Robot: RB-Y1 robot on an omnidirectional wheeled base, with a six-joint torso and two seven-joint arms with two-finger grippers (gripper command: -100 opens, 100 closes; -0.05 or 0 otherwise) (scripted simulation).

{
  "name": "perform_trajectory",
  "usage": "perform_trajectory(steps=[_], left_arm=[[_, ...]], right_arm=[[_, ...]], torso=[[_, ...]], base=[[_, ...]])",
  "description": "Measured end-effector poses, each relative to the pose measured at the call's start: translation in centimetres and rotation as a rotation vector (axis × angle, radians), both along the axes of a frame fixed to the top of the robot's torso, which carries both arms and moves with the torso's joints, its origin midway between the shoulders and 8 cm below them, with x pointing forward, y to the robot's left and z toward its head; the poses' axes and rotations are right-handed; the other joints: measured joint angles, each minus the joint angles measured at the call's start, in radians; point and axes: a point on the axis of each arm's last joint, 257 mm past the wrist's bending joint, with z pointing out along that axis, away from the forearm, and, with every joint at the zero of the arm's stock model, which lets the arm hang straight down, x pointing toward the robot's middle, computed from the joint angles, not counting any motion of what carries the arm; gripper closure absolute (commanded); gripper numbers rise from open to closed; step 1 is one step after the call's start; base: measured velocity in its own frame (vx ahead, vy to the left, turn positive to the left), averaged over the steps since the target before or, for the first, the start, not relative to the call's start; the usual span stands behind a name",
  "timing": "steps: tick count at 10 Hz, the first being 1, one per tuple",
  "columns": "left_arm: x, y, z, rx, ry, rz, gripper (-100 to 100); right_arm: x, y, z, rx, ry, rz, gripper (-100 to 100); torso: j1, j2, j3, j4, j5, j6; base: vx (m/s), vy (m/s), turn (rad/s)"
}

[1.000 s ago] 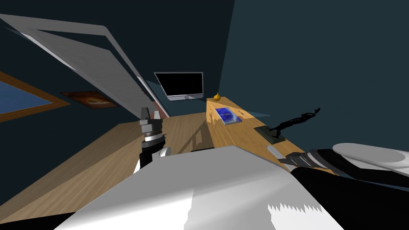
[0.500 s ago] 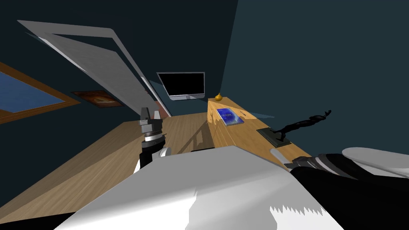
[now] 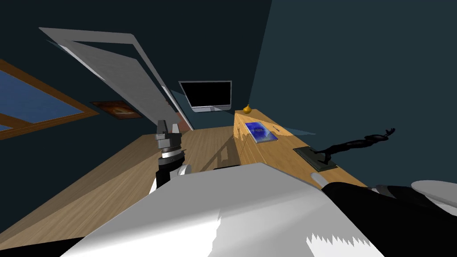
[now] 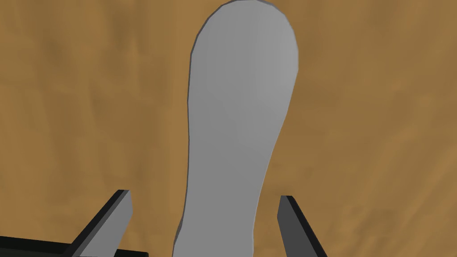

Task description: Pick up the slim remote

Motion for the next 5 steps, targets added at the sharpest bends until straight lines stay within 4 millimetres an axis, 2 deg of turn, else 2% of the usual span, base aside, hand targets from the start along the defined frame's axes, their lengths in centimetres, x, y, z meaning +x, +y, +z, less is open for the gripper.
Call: perform_trajectory(steps=[4,5], left_arm=[[0.0,0.0,0.0,0.0,0.0,0.0,0],[0.0,0.0,0.0,0.0,0.0,0.0,0]], right_arm=[[-3.2,0.1,-1.7,0.021,0.0,-0.019,-100],[-3.3,0.1,-1.8,0.022,0.001,-0.018,100]], torso=[[-0.001,0.001,0.0,0.0,0.0,0.0],[-0.002,0.002,0.001,0.0,0.0,0.0]], base=[[0.041,0.021,0.031],[0.0,0.0,0.0]])
